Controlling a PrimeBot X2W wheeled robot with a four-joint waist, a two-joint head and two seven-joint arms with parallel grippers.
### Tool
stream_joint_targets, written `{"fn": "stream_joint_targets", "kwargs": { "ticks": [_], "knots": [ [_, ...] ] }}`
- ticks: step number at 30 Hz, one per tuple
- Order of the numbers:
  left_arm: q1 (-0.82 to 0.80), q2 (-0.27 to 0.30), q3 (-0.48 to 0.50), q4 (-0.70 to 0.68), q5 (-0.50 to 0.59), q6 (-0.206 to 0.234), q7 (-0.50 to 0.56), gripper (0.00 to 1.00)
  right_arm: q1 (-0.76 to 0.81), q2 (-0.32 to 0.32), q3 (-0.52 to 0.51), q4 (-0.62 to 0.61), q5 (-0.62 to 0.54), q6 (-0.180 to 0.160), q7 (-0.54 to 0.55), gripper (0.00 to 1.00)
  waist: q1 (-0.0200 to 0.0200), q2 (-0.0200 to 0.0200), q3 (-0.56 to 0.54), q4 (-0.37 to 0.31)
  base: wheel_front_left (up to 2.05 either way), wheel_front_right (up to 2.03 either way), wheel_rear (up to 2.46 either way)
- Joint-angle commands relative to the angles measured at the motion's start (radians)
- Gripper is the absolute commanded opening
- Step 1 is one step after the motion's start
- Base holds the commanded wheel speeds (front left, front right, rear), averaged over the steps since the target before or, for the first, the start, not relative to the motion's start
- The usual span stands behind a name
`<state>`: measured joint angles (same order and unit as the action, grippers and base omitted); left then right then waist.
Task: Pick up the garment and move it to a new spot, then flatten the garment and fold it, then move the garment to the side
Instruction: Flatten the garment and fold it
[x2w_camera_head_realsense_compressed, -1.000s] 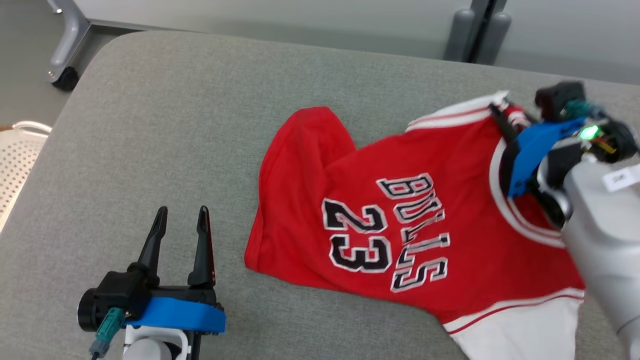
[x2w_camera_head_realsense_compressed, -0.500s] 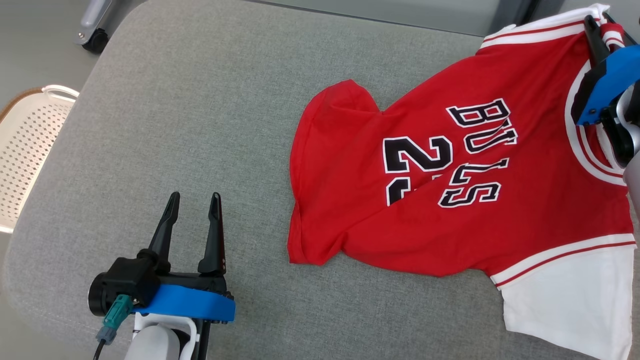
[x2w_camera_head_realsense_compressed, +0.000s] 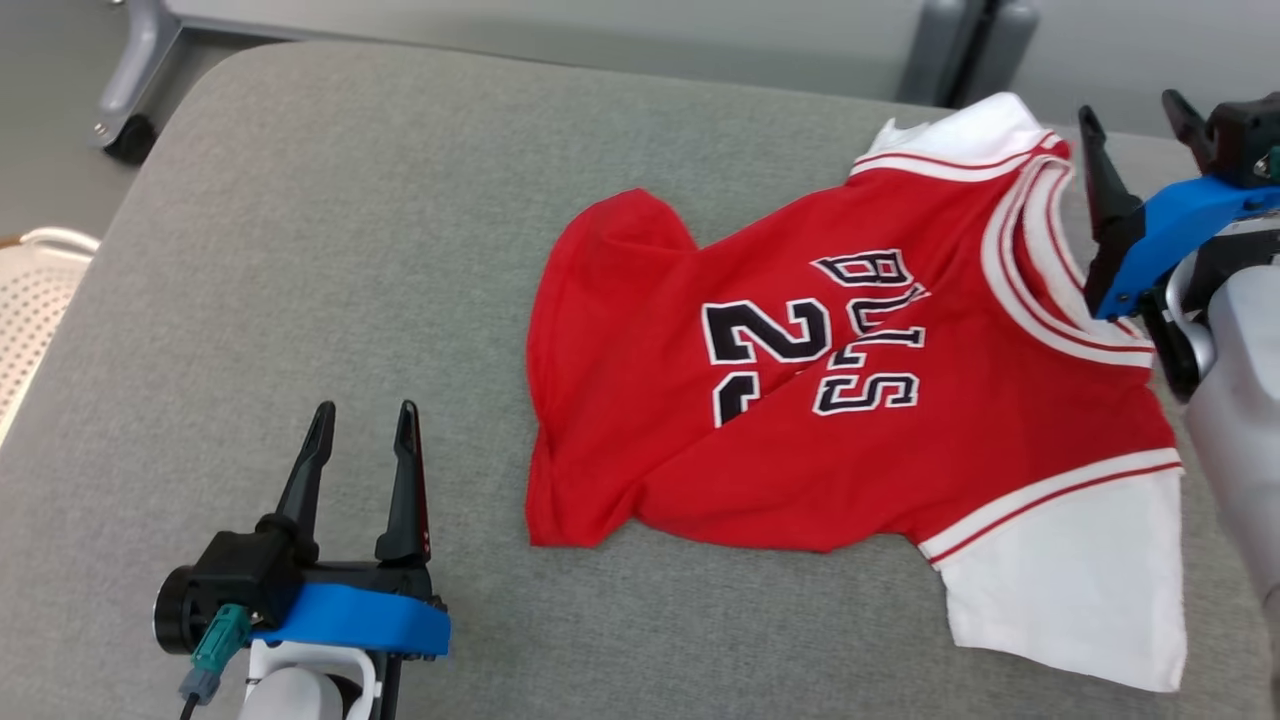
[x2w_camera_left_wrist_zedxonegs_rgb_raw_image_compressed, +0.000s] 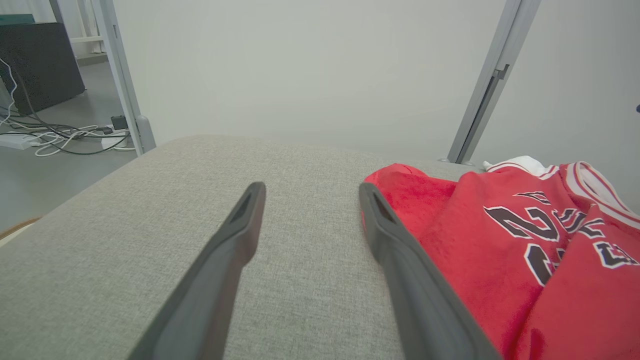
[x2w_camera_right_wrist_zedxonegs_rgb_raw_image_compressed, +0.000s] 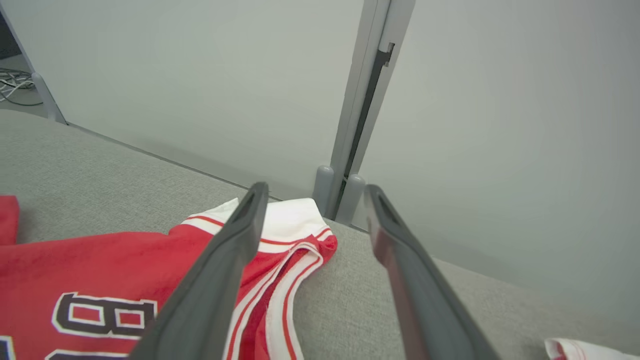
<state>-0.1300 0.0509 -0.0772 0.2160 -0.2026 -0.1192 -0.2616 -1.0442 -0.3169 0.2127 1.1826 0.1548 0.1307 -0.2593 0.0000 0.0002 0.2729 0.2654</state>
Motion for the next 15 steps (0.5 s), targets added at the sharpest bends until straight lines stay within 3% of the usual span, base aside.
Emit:
{"fn": "stream_joint_targets", "kwargs": {
  "ticks": [1,15],
  "knots": [
    [0.009,-0.001,0.012,-0.003,0.012,0.001,-0.005,1.00,0.039,0.013,-0.013,-0.055,0.008,0.000,-0.007,1.00,0.0000,-0.0002,-0.033,-0.040,0.00,0.00,0.00],
    [0.095,-0.001,0.086,-0.007,0.057,-0.008,-0.005,1.00,0.513,0.093,-0.087,-0.573,0.054,0.000,-0.007,1.00,0.0000,-0.0002,-0.159,-0.178,0.00,0.00,0.00]
  ]
}}
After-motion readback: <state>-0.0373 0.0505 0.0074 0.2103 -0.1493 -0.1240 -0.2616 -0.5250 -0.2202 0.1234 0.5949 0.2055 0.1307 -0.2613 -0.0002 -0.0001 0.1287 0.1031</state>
